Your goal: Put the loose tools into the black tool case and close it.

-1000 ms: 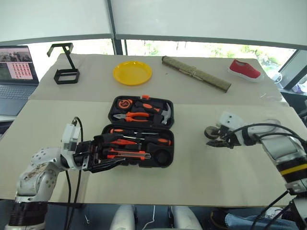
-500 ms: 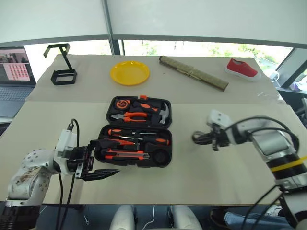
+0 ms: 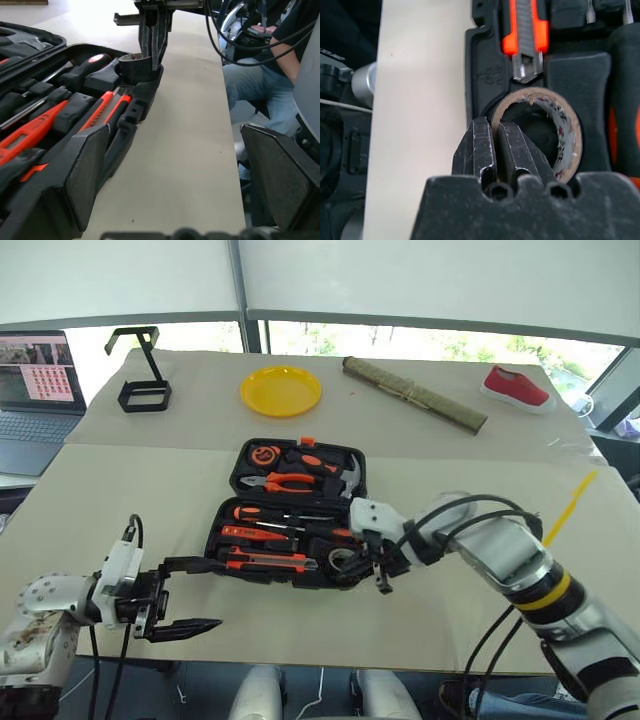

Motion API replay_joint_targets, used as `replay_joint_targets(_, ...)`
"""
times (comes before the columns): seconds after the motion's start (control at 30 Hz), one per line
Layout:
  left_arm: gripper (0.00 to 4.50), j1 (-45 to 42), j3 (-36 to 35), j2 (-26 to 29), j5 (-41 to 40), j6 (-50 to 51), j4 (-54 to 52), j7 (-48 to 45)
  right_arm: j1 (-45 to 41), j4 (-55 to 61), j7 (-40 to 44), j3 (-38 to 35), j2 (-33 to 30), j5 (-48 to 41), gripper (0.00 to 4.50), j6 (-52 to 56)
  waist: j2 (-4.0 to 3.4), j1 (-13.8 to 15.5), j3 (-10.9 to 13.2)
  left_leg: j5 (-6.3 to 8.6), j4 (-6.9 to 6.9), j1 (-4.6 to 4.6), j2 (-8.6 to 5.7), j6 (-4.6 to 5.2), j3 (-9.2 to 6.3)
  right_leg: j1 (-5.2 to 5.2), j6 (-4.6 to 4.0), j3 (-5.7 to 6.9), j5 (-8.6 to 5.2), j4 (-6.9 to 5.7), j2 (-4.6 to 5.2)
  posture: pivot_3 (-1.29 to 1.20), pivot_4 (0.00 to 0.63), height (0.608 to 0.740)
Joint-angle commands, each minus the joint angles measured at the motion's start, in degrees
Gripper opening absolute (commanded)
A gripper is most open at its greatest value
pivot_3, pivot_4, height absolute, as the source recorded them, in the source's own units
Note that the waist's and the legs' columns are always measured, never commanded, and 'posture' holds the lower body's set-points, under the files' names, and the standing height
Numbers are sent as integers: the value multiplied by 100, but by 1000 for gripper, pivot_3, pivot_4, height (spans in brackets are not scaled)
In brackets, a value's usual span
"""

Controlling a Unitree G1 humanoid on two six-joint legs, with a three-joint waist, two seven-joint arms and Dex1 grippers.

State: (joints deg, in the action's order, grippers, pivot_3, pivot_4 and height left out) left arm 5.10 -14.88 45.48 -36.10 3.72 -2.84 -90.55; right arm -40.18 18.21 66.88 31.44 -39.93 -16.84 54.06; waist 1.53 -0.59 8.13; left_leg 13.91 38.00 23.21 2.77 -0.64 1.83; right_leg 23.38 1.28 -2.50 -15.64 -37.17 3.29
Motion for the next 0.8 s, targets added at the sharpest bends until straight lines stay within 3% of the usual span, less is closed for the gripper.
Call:
replay_joint_targets(0.03,4500,128,-212,35,-86,-94,-187,39,54,55,-57,237,-90,257,20,-234,1,-13,0,0,0,0,1,0,0,0,0,0,0,0,-1,0,150,740)
replay_joint_targets(0.13,4500,216,-301,95,-119,-72,-252,43,72,13,-146,351,-145,477,20,-376,1,-5,0,0,0,2,0,0,-1,0,0,0,0,0,0,0,150,740)
replay_joint_targets(0.27,4500,165,-357,87,-88,3,-245,206,0,73,86,368,-230,447,1364,-443,2,1,-1,0,0,-4,-1,0,-3,-6,0,2,0,0,1,0,150,740)
replay_joint_targets(0.43,4500,84,-203,384,686,1015,-378,1741,10,408,506,-91,-369,-66,2973,-484,4,2,-1,1,0,0,-1,1,-9,-5,1,5,0,1,1,0,150,740)
replay_joint_targets(0.67,4500,-263,-727,160,335,1447,-156,2601,454,26,824,-1609,-615,-994,2973,-844,8,-12,2,1,0,-1,0,1,-16,-5,0,6,0,-1,1,0,150,740)
replay_joint_targets(0.77,3879,-598,-815,99,405,1588,191,3042,777,-542,591,-2064,-628,-912,3020,-1203,12,6,1,1,0,-4,-1,1,-18,-10,0,11,0,-2,0,0,150,740)
replay_joint_targets(0.8,3402,-753,-753,58,539,1580,316,3241,841,-859,404,-2171,-509,-751,3020,-1555,13,6,1,1,0,-5,-1,1,-17,-12,0,10,0,0,0,0,150,740)
